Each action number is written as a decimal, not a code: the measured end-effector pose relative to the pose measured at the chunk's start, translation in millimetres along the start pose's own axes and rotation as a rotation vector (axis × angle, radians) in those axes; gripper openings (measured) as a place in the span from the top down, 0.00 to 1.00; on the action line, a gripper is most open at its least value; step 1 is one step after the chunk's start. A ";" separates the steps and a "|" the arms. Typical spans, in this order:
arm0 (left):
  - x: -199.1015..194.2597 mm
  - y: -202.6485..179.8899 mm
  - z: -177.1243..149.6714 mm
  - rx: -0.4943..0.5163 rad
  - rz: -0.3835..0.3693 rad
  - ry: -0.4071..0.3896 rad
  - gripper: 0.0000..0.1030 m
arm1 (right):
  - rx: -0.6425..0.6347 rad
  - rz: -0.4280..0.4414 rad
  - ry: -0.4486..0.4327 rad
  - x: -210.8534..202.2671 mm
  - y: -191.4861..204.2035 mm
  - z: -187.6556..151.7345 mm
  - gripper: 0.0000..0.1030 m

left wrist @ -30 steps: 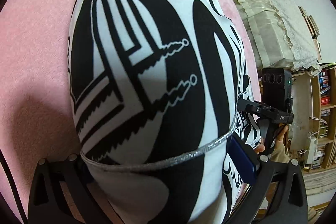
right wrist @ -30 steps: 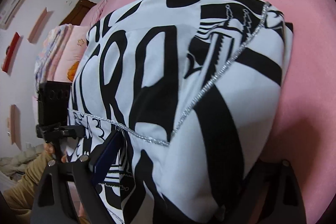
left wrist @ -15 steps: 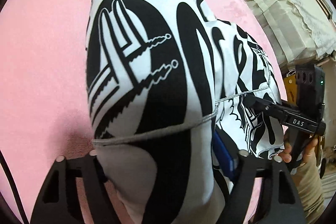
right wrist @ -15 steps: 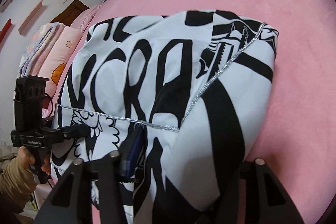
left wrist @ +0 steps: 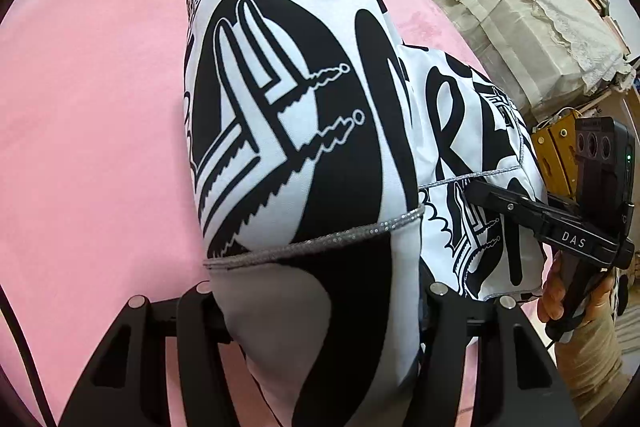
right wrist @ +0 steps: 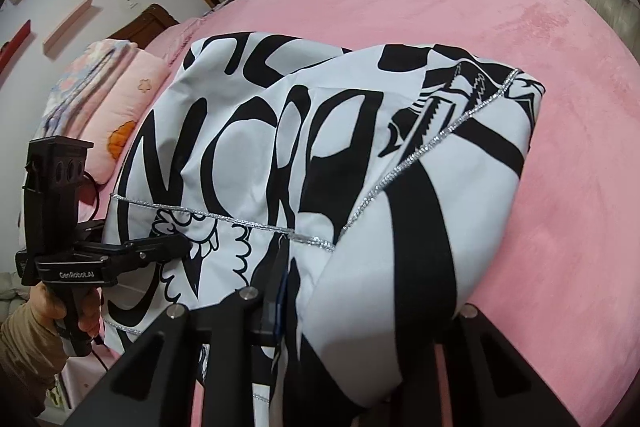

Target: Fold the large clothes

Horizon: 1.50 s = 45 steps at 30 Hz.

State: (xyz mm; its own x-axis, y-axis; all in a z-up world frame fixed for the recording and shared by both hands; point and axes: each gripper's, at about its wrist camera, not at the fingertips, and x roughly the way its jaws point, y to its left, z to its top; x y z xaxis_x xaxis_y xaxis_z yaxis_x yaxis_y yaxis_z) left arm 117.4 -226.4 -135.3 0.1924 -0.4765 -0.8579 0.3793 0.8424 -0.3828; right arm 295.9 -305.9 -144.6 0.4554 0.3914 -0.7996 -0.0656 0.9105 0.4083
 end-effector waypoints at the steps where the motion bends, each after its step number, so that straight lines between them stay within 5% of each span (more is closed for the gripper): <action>1: -11.4 5.0 -7.4 -0.002 0.003 0.000 0.45 | -0.003 0.006 0.000 -2.8 10.1 -4.3 0.74; 9: -105.0 59.8 -51.7 -0.046 0.043 -0.009 0.45 | -0.099 0.079 0.004 4.6 132.8 -10.1 0.75; 12: -137.6 89.9 -47.9 -0.044 0.082 -0.029 0.45 | -0.135 0.113 0.001 4.8 152.2 -40.7 0.75; 15: -168.6 126.3 -29.0 -0.035 0.122 -0.063 0.45 | -0.149 0.142 -0.019 11.5 155.6 -42.9 0.75; 20: -192.6 189.4 48.0 -0.001 0.178 -0.099 0.44 | -0.107 0.190 -0.070 7.6 130.9 -3.3 0.75; 29: -150.6 297.3 170.2 0.002 0.299 -0.104 0.42 | -0.026 0.232 -0.127 2.5 132.3 4.4 0.75; 33: -114.0 334.9 196.0 -0.063 0.384 -0.113 0.37 | 0.027 0.238 -0.135 50.0 123.9 14.2 0.75; 36: -81.6 371.3 196.2 -0.112 0.465 -0.089 0.32 | 0.052 0.206 -0.085 91.4 112.6 12.1 0.73; 38: -56.0 387.2 191.2 -0.124 0.538 -0.076 0.13 | 0.038 0.131 -0.034 118.1 105.1 4.6 0.60; 40: -48.8 393.6 182.7 -0.132 0.591 -0.155 0.01 | 0.031 0.130 -0.018 127.7 88.8 -0.7 0.49; 45: -58.8 416.0 153.5 -0.208 0.508 -0.218 0.00 | -0.032 0.140 0.011 116.5 59.8 -3.6 0.34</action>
State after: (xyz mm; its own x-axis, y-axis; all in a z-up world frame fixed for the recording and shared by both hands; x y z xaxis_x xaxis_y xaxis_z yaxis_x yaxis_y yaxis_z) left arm 402.8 113.4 -191.4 0.4936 -0.0225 -0.8694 0.0096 0.9997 -0.0204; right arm 341.8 -205.3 -215.0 0.4303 0.5161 -0.7406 -0.1562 0.8506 0.5020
